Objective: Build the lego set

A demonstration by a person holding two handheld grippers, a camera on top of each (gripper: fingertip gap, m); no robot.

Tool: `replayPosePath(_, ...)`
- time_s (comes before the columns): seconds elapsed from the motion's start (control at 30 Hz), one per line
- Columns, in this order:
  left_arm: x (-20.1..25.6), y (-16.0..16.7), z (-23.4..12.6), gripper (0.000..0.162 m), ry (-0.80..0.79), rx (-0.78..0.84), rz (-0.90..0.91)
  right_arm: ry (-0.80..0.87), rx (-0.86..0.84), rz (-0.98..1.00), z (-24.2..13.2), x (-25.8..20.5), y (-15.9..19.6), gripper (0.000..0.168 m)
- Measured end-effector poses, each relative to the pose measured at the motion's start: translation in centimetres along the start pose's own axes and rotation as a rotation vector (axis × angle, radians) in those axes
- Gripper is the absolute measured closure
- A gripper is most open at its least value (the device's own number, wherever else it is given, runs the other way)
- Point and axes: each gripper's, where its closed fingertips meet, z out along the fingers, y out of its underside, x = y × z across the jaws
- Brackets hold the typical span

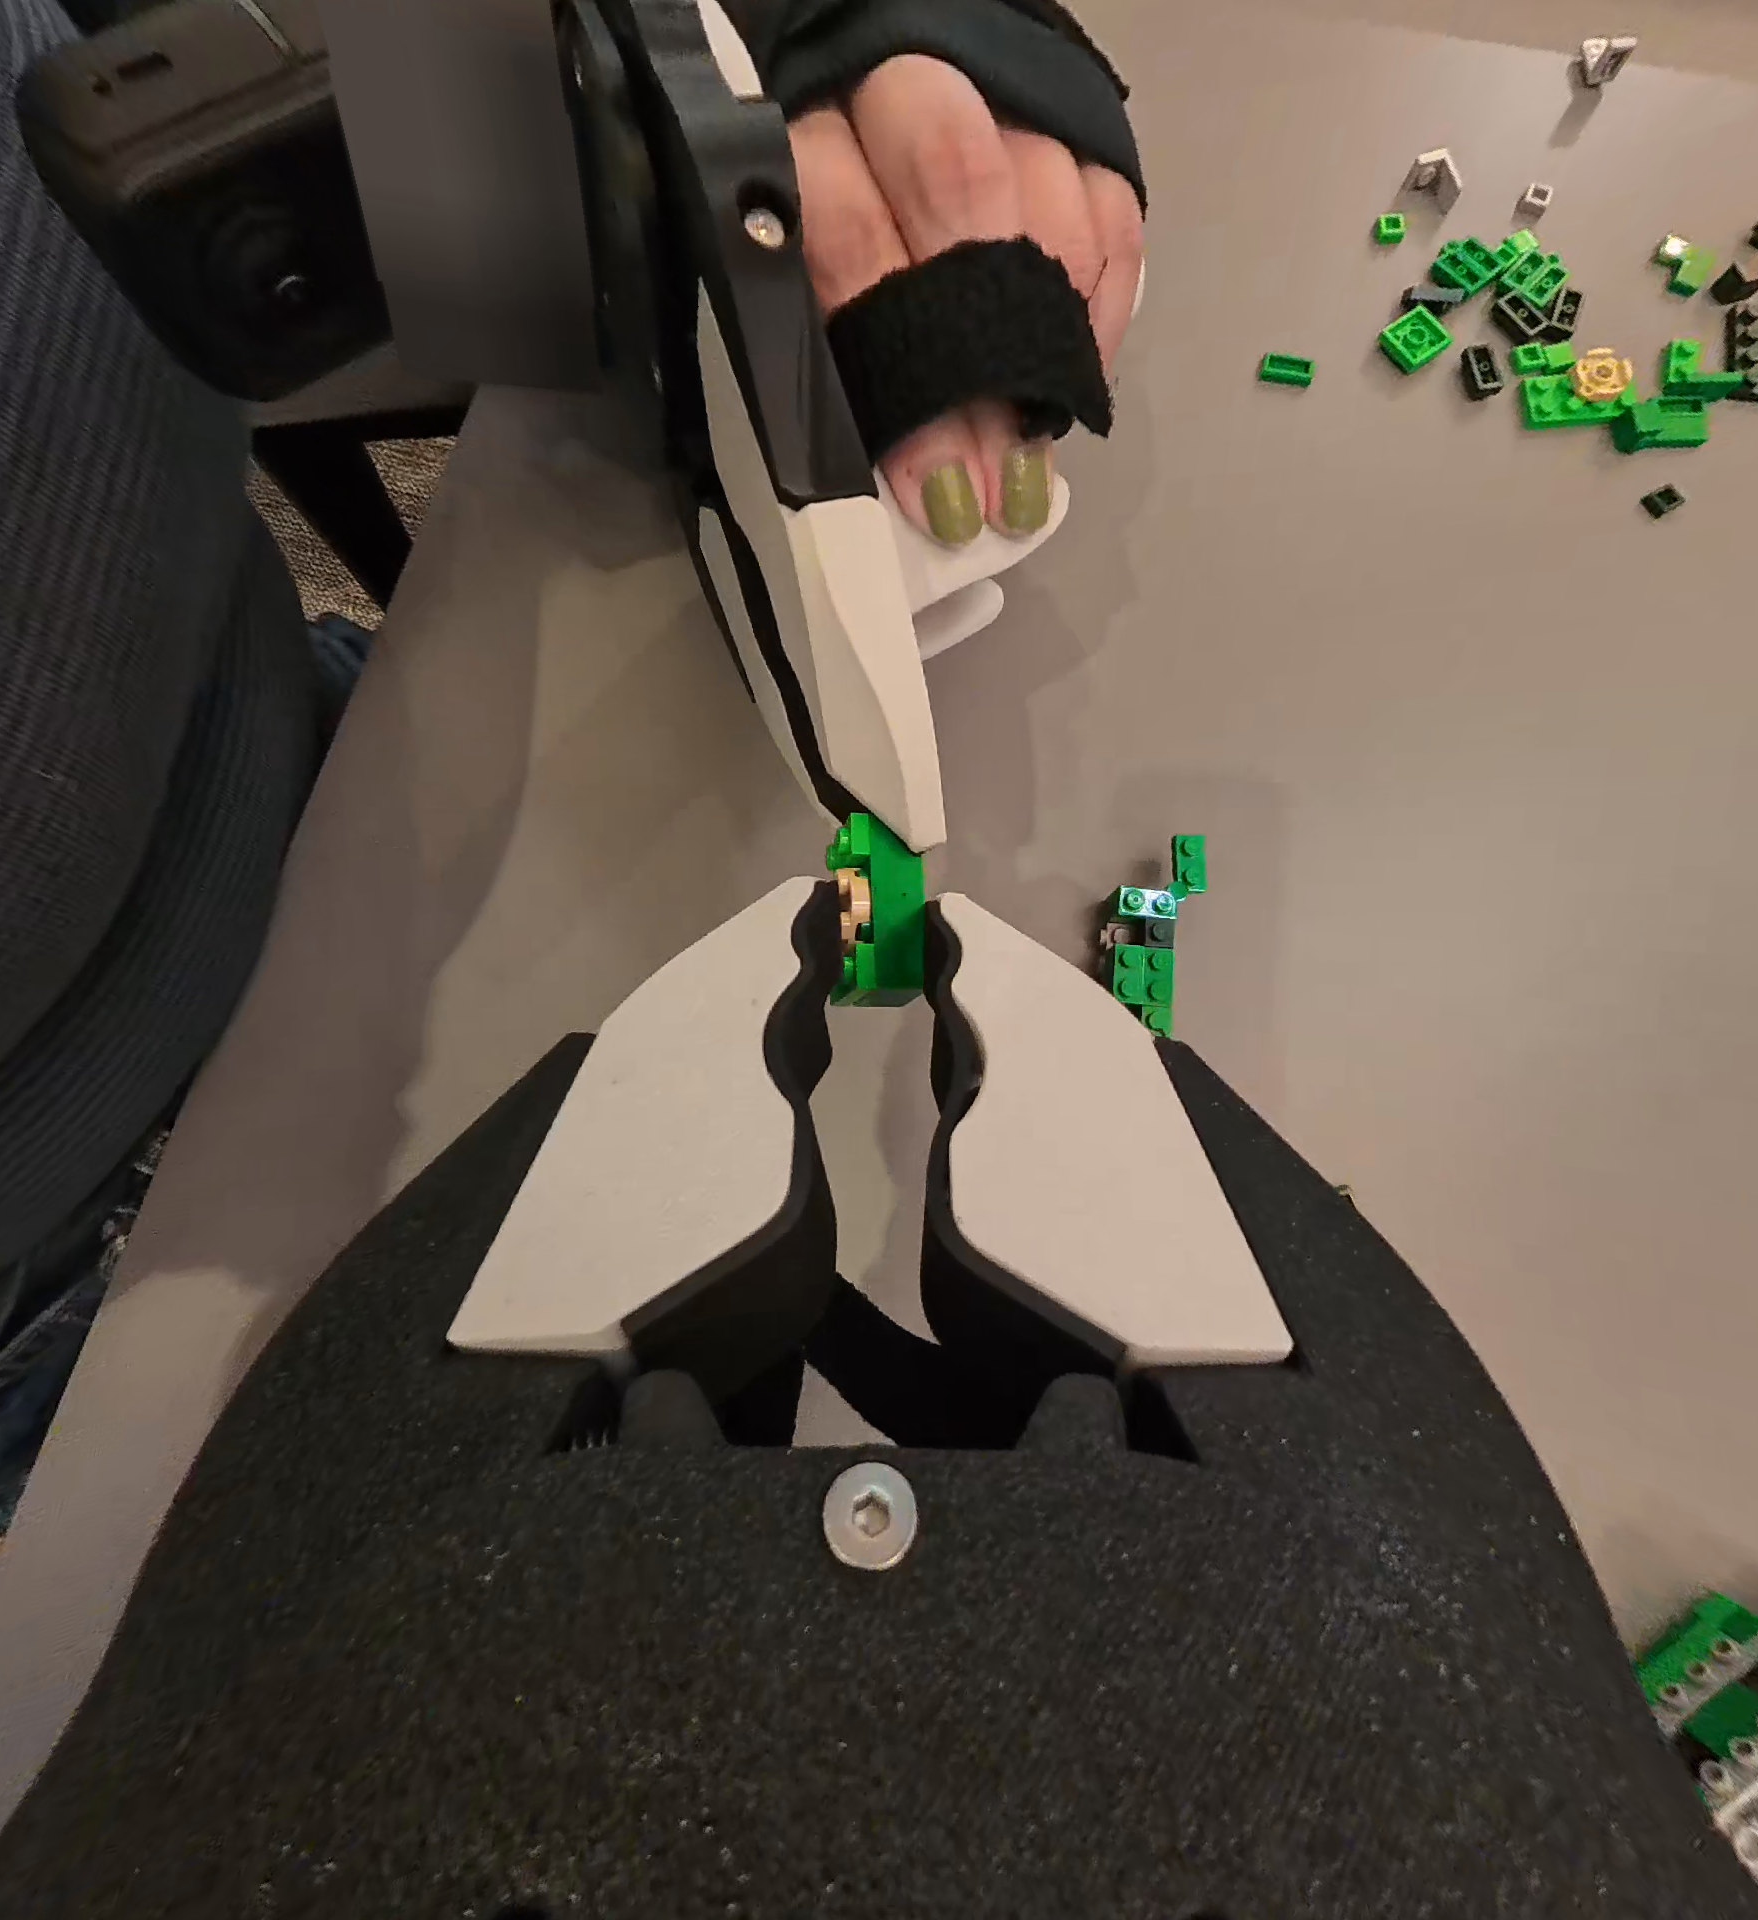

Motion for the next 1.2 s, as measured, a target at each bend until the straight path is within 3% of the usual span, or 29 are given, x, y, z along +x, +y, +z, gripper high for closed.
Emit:
replayPosePath(0.17, -0.1, 0.6, 0.1, 0.146, 0.003, -0.013, -0.057, 0.054, 0.042, -0.004, 0.0, 0.7, -0.3, 0.152)
replayPosePath(0.27, -0.1, 2.3, 0.6, 0.147, 0.059, -0.046, -0.308, 0.241, 0.134, -0.083, -1.1, 3.0, -1.1, 0.123)
replayPosePath(0.47, 0.6, 7.3, 0.7, 0.146, 0.181, -0.112, -0.934, 0.586, 0.330, -0.185, -2.8, 6.7, -2.1, 0.121)
replayPosePath(0.6, -0.3, 10.8, -0.4, 0.146, 0.114, -0.147, -1.161, 0.852, 0.481, -0.189, -3.6, 9.9, -1.2, 0.128)
replayPosePath(0.83, -0.9, 13.2, -1.5, 0.146, 0.045, -0.157, -1.277, 1.160, 0.631, -0.127, -5.1, 13.8, 0.9, 0.133)
replayPosePath(1.2, -0.2, 13.4, -1.3, 0.146, 0.036, -0.239, -1.176, 1.163, 0.640, -0.104, -5.3, 13.8, 1.5, 0.137)
